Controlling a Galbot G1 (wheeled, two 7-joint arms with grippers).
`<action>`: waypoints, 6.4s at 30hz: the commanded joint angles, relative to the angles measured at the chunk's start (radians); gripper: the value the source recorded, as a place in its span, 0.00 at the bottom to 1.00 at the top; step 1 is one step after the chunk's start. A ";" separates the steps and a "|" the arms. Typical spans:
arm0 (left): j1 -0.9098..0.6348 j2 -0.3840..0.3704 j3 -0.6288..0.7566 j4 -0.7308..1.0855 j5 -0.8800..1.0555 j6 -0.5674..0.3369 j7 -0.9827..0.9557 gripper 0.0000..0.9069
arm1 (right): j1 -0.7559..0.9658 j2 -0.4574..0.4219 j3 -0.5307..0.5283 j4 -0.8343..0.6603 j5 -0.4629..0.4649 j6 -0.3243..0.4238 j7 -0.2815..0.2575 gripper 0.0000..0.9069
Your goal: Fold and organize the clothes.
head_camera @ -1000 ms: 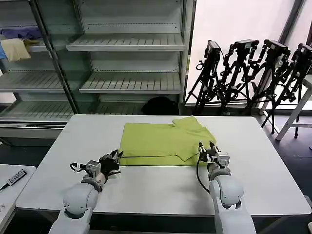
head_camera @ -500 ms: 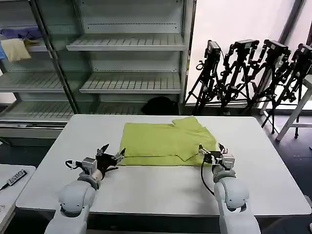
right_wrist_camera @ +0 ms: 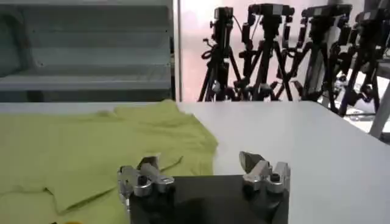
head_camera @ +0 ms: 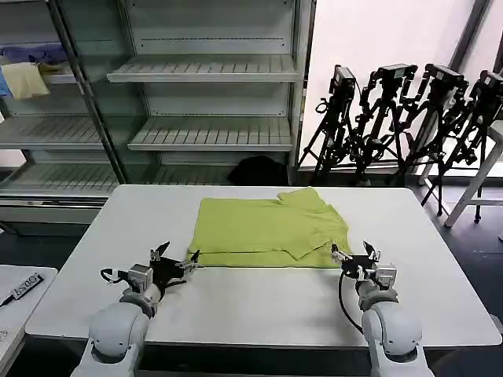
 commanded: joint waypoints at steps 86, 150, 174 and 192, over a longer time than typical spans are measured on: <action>0.514 0.022 -0.208 -0.344 -0.200 -0.022 -0.079 0.00 | -0.449 0.023 -0.047 0.322 0.005 0.000 0.015 0.00; -0.282 0.258 0.019 0.188 -0.278 0.007 0.070 1.00 | 0.427 0.024 -0.266 -0.355 0.053 -0.011 0.040 1.00; -0.381 0.223 0.117 0.443 -0.219 0.007 0.141 1.00 | 0.456 0.054 -0.189 -0.508 0.011 -0.008 0.021 1.00; -0.401 0.201 0.113 0.482 -0.197 0.005 0.147 0.97 | 0.474 0.070 -0.203 -0.530 -0.037 -0.007 0.012 1.00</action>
